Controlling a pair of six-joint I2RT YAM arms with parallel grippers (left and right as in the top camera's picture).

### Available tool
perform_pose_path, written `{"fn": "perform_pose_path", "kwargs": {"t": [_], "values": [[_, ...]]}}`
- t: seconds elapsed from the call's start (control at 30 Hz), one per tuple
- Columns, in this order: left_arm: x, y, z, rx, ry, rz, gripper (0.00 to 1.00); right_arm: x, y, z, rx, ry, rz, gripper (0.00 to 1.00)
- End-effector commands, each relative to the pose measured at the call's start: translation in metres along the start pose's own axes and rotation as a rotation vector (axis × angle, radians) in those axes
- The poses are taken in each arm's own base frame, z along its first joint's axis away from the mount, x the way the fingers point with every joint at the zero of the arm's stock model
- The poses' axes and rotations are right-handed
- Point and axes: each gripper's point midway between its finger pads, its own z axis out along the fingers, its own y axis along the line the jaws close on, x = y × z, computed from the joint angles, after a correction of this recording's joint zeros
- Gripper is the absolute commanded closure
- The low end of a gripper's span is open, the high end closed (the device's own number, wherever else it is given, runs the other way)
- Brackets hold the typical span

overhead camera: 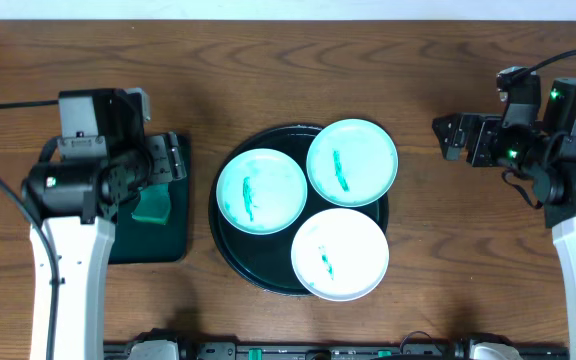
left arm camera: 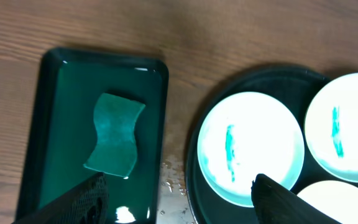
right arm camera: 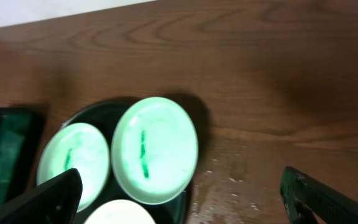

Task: Clean dirty plates on tray and stack at the side
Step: 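Move right gripper to the top-right plate and grip its rim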

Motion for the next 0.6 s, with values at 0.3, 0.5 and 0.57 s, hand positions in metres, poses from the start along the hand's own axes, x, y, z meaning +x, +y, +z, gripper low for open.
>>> {"fn": "perform_pose_path", "kwargs": {"t": [0.3,0.5,0.57], "values": [[-0.002,-0.001,0.024,0.003,0.071,0.009,0.26,0.036,0.074,0.068,-0.188,0.223,0.085,0.11],[-0.002,0.041,0.014,-0.188,0.06,-0.17,0.26,0.075,0.115,0.114,-0.172,0.367,0.152,0.28],[0.001,0.052,0.011,-0.213,0.068,-0.211,0.26,0.092,0.122,0.128,-0.129,0.408,0.18,0.35]]}}
